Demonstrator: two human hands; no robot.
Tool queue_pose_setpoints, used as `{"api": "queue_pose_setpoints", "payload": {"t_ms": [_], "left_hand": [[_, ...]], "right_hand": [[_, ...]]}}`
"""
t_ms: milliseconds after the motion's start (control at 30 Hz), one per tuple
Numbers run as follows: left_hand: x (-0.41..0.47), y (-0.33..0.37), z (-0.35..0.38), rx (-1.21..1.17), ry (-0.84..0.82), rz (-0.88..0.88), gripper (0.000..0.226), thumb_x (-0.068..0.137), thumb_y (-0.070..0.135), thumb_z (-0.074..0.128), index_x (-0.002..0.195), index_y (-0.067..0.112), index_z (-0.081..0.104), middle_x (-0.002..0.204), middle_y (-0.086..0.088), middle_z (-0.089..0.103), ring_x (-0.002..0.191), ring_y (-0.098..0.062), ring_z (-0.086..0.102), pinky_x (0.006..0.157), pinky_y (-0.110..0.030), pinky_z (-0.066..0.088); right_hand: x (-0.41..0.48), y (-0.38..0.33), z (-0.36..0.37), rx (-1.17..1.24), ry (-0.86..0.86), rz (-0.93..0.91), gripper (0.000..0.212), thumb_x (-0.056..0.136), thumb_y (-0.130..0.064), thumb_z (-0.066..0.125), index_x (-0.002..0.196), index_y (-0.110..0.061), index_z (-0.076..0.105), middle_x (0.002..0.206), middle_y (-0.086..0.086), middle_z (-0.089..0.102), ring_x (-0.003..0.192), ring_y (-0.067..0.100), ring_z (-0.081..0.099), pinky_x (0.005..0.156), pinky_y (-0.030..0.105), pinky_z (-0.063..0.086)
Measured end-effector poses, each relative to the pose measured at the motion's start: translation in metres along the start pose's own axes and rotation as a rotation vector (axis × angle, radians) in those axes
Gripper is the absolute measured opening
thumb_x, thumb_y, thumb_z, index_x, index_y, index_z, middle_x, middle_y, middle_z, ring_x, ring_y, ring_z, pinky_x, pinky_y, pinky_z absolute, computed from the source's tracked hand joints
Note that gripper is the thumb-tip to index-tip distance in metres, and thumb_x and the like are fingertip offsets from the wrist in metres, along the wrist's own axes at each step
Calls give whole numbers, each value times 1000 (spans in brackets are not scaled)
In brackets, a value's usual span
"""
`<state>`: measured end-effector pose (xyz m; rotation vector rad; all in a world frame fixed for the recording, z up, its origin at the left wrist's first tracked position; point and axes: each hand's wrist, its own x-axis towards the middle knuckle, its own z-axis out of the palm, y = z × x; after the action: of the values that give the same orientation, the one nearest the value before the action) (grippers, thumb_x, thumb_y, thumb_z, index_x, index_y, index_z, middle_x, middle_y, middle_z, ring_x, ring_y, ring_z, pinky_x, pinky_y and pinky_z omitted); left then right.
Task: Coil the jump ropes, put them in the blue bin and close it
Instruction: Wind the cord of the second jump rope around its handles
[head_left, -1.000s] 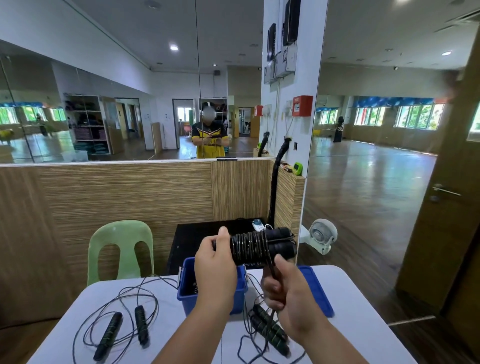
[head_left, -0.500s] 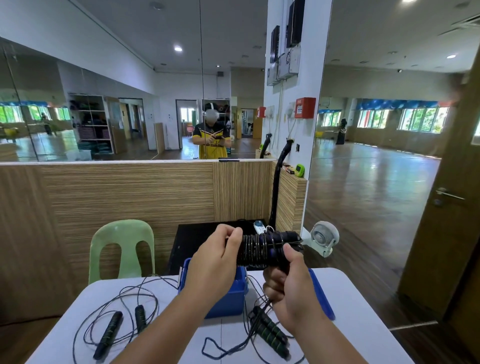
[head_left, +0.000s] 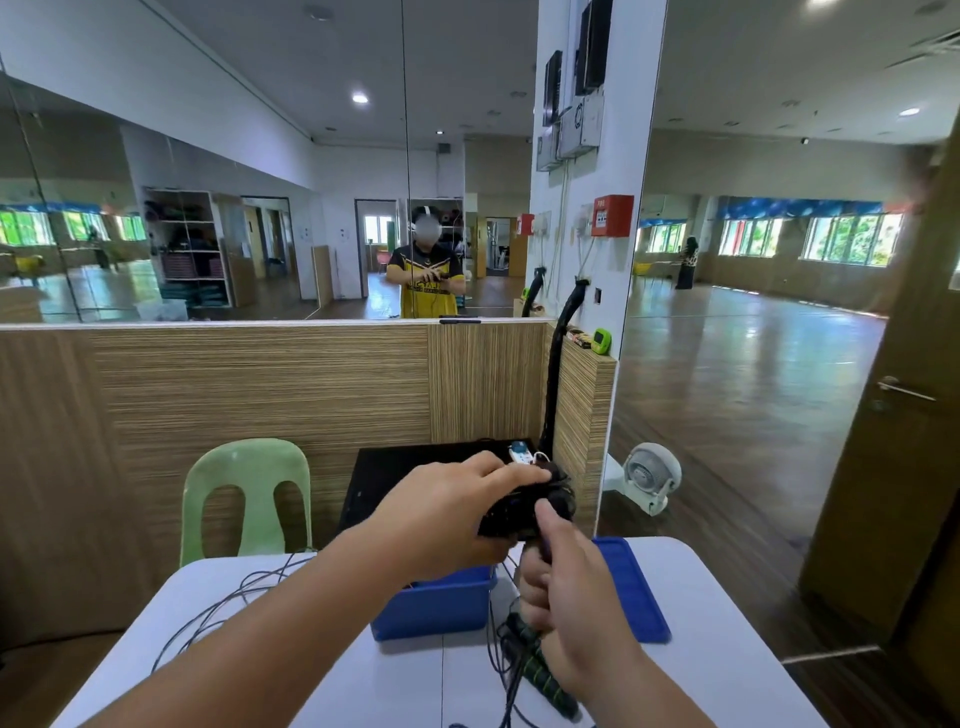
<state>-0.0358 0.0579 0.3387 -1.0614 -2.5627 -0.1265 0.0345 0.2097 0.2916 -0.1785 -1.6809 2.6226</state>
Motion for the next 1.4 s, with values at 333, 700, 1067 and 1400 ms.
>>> {"api": "queue_pose_setpoints", "payload": {"t_ms": [333,700,1067,1400], "left_hand": [[1,-11,-7,-149,-39,-99,73,89,58,67,147,66,24,137,26,45,100,-10,60,87,-29,52],[2,-12,2,-200,-58,-197,58,81,48,77,125,53,38,103,22,58,83,-6,57,70,-29,46],[1,-4,-12,-312,-46,-89,65,80,48,80,133,61,43,132,27,55,118,-4,54,98,-36,52],[-11,10,-13,-382,-73,65,59,77,45,83,128,59,56,136,29,33,118,-5,53,98,-28,52]], "right_hand": [[-22,45,-12,-44,-190,193,45,105,-45,44,73,-15,51,56,4,31,47,14,18,44,23,14],[-23,36,-19,-138,-343,211,37,105,-29,43,72,-12,48,59,6,26,49,15,16,45,23,15],[18,48,-55,-138,-251,152,43,96,-50,52,69,-16,50,60,3,26,51,16,16,46,26,17],[70,-38,-73,-885,-411,-161,13,68,-43,76,66,-32,69,60,-3,54,58,17,47,55,27,40]]}}
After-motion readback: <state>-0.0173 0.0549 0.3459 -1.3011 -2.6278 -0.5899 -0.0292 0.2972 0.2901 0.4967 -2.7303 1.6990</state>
